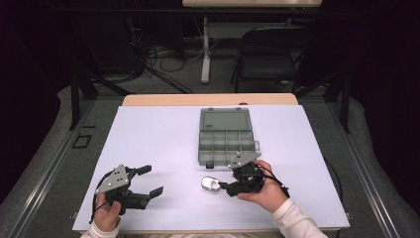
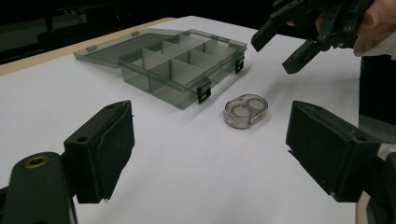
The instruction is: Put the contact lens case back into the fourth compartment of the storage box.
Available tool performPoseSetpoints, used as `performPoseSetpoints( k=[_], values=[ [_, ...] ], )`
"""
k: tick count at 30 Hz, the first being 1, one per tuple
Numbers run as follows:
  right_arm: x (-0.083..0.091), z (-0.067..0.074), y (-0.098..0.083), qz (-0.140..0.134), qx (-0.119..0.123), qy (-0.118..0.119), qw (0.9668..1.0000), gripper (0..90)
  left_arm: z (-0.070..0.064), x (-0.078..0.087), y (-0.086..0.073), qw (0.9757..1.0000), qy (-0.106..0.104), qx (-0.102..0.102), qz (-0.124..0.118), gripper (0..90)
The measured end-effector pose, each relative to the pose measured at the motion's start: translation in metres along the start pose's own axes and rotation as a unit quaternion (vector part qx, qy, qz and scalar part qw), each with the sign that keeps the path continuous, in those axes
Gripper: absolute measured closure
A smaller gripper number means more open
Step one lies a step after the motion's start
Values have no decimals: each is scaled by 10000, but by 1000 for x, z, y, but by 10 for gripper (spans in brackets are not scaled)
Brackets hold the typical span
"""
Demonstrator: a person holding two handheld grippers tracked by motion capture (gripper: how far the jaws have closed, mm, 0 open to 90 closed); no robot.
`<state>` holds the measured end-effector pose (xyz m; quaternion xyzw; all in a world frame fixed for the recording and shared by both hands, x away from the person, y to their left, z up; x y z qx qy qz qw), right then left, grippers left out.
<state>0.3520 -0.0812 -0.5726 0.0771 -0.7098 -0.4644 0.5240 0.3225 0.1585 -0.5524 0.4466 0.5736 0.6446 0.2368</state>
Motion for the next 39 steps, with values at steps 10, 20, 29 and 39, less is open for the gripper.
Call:
performPoseSetpoints(
  k=[10,20,29,39],
  values=[
    [-7,6,4,93,-61,272,9996,337,0,0,0,10000,4,-2,15,159],
    [-12,8,10,135,77,288,9995,338,0,0,-1,10000,-6,5,22,159],
    [-17,8,16,128,-10,280,9995,298,0,0,-1,10000,-9,3,25,159],
    [-22,13,19,247,23,403,9989,295,0,0,-1,10000,-10,2,30,159]
  ],
)
Point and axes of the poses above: each handheld gripper's, and its own axes: x roughly backward along the jaws, y roughly out of its top, z roughly to its left, the point moved 10 cm from there along -x, roughly forward along the jaws, and after that the axes turned 2 degrees about -z, right-handed, at the moved point
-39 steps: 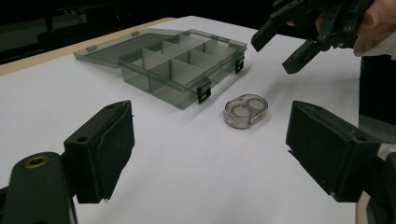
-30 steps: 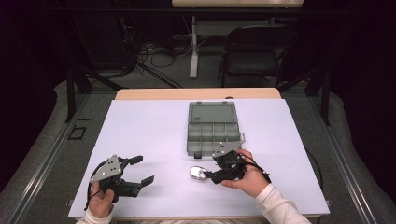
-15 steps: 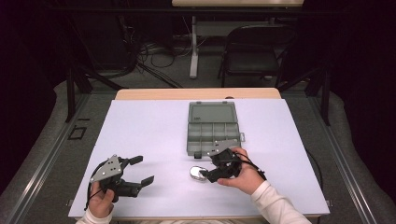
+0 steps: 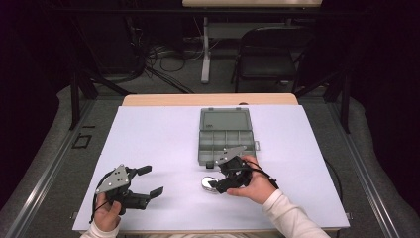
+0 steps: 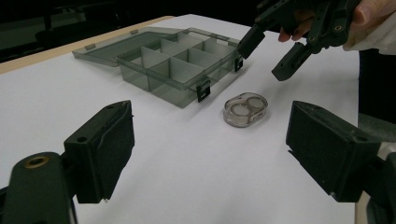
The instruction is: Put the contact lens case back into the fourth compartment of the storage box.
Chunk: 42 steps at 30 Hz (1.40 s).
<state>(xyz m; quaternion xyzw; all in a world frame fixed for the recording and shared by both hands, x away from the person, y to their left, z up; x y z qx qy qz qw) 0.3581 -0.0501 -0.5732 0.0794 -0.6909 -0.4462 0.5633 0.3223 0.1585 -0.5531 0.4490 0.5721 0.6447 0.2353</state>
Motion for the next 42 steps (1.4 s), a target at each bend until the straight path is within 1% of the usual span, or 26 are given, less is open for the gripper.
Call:
performPoseSetpoints(
  k=[3,9,13,15,17,20,22,28,31,32,34,36,40,42],
  values=[
    [-1,0,1,36,-23,-5,10000,295,0,0,0,10000,13,2,4,159],
    [-3,0,2,61,135,-27,9999,305,0,0,0,10000,1,3,2,159],
    [-5,-1,3,88,193,-31,9998,307,0,0,0,10000,-5,-2,3,159],
    [-6,0,3,109,184,-19,9998,318,0,0,0,10000,2,-4,3,159],
    [-6,1,3,140,156,10,9998,326,0,0,0,10000,-6,-2,-5,159],
    [-9,0,2,202,213,51,9996,327,0,-1,0,10000,-10,-3,-2,159],
    [-10,1,1,232,171,70,9996,329,0,-1,0,10000,-4,3,7,159],
    [-17,2,-3,375,250,183,9988,341,0,-1,-1,10000,-6,5,17,159],
    [-20,3,-5,451,270,212,9984,354,0,-1,-1,10000,-6,5,18,159],
    [-22,3,-6,486,240,215,9983,359,0,-1,-1,10000,-5,4,19,159],
    [-24,3,-7,527,303,240,9979,361,0,-1,-1,10000,-6,5,24,159],
    [-26,3,-8,575,288,243,9976,364,0,-1,-1,10000,-8,4,29,159],
    [-30,3,-9,601,311,257,9974,369,0,-1,-1,10000,-10,-1,40,159],
    [-32,3,-11,654,333,274,9969,377,0,-1,-1,10000,-10,0,39,159]
  ],
)
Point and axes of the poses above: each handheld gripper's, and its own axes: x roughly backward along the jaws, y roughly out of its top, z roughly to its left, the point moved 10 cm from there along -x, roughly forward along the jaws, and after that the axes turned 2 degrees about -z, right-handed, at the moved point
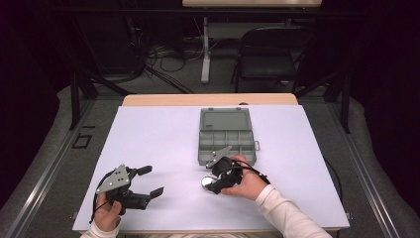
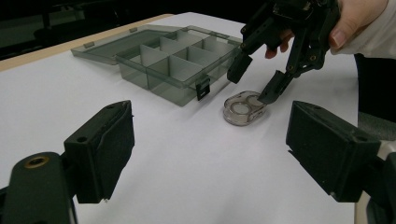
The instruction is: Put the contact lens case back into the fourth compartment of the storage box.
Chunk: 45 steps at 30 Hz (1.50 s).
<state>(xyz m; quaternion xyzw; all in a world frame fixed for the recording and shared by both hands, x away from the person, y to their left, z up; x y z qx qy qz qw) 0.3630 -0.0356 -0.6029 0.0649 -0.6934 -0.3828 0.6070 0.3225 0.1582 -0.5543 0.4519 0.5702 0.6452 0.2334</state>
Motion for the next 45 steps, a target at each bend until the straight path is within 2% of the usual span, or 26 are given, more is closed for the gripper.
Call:
performPoseSetpoints(
  k=[3,4,12,18,22,29,40,45],
  values=[
    [-3,0,-1,86,98,8,9999,383,0,0,0,10000,2,2,2,159],
    [-3,2,-2,144,52,16,9999,383,0,0,0,10000,0,0,5,159],
    [-7,5,-2,482,177,7,9987,390,0,0,-1,10000,-10,-2,23,159],
    [-10,4,-3,762,325,-53,9966,392,0,0,-1,10000,-12,0,32,159],
    [-13,4,-3,830,439,-21,9956,399,0,0,-1,10000,-32,-4,36,159],
    [-17,2,-5,967,436,26,9944,414,0,-1,-2,10000,-43,-1,50,159],
    [-20,2,-7,1036,420,45,9937,440,0,-1,-2,10000,-23,2,67,159],
    [-22,2,-7,1022,520,51,9934,453,0,-1,-2,10000,-16,-7,82,160]
  ],
)
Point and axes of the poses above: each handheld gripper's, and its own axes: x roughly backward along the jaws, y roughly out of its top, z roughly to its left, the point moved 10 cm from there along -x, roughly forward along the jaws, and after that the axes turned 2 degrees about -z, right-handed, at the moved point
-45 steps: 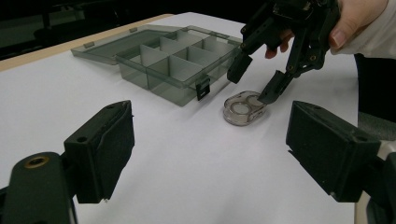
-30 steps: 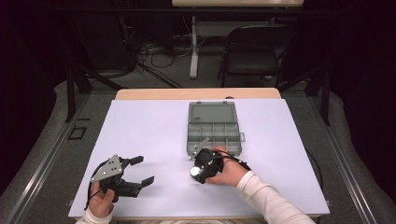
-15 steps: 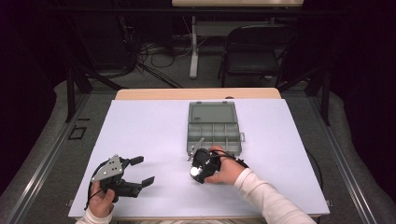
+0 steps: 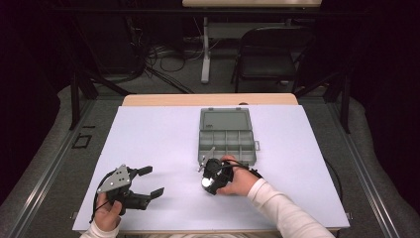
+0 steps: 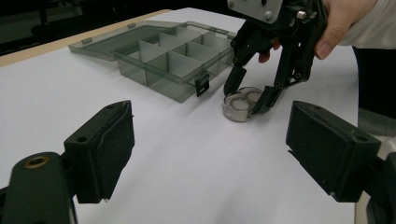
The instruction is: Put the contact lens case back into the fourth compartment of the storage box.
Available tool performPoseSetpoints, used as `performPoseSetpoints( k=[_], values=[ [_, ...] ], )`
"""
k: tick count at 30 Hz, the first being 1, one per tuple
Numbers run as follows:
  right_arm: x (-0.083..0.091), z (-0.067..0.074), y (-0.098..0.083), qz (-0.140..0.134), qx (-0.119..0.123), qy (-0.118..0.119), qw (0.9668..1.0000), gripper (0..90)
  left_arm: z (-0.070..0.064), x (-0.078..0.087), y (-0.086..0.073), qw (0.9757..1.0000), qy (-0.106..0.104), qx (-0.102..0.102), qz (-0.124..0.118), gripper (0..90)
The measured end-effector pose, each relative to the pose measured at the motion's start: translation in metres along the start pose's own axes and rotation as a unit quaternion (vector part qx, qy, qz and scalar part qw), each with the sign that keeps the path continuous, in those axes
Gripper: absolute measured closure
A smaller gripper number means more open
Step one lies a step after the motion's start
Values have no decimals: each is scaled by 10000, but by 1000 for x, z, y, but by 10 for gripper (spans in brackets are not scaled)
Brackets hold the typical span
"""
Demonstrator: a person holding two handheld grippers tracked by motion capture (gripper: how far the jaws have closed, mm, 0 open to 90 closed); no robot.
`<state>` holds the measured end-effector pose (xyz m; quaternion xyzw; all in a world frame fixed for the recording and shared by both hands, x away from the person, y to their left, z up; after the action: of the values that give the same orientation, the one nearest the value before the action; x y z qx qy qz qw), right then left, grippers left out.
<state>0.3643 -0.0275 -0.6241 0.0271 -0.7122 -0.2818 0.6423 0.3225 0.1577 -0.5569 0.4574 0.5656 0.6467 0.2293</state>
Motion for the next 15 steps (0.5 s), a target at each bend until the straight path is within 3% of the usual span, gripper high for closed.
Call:
performPoseSetpoints(
  k=[15],
  values=[
    [-2,1,-3,109,129,28,9999,483,0,0,0,10000,-6,-4,4,159]
  ],
)
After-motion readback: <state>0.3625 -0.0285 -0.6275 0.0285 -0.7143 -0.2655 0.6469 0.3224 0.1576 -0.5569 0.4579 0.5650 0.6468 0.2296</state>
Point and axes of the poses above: each handheld gripper's, and its own axes: x roughly backward along the jaws, y roughly out of its top, z roughly to its left, the point moved 10 cm from there along -x, roughly forward along the jaws, and after that the axes turned 2 degrees about -z, right-handed, at the moved point
